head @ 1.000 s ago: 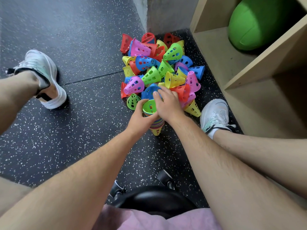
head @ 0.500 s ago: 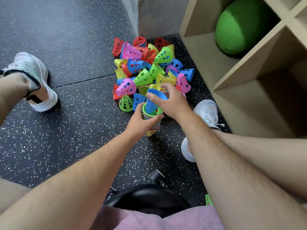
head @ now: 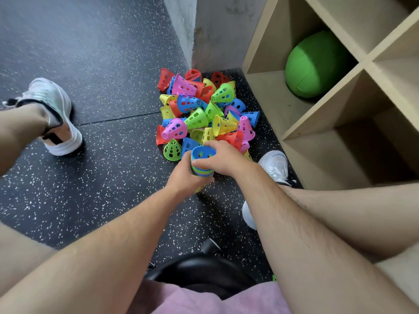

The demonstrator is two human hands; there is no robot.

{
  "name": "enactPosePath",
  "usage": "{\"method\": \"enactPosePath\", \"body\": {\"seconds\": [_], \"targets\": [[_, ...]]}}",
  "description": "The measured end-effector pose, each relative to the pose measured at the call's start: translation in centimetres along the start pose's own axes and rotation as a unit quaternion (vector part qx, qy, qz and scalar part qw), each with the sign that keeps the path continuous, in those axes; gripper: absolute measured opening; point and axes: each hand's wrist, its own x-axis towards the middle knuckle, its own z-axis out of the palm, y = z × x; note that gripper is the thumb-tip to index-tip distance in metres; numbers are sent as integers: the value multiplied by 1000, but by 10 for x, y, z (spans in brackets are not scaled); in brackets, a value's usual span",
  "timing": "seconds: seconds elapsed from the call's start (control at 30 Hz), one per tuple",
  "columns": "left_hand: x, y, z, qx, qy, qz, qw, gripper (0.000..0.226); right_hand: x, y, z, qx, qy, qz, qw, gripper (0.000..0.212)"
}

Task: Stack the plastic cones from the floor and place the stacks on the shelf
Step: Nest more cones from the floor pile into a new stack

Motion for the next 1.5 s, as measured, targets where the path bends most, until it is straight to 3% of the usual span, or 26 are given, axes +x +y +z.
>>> {"method": "enactPosePath", "body": {"seconds": [0.1, 0.3, 0.43, 0.53, 0.63, 0.8, 0.93, 1.07, 1.27, 1.5], "targets": [[-2, 16, -16, -3, 24, 15, 1000, 71, -4, -23, -7, 33, 23, -11, 999, 79], [-14, 38, -59, 84, 78, 31, 993, 106, 4, -67, -15, 52, -6, -66, 996, 78], [-5, 38, -87, 137, 98, 31, 985, 86, 23, -82, -11, 91, -23, -71, 993, 80], [14, 34, -102, 155, 108, 20, 982, 78, 46, -76, -2, 155, 21, -31, 987, 57], [35, 20, -119, 219, 109, 11, 970, 83, 77, -62, 15, 125, 105, 42, 986, 40], [59, -2, -138, 175, 181, -41, 967, 80, 108, -66, 44, 100, 90, 86, 987, 63], [82, -10, -133, 131, 231, -61, 962, 79, 127, -76, 56, -6, 97, 113, 989, 78], [95, -9, -134, 141, 212, -73, 964, 81, 140, -88, 56, -56, 85, 144, 984, 61], [108, -3, -140, 127, 193, -95, 968, 84, 150, -107, 46, -10, 40, 198, 979, 54], [132, 16, -138, 125, 183, -116, 968, 85, 151, -107, 7, -4, 37, 168, 985, 44]]}}
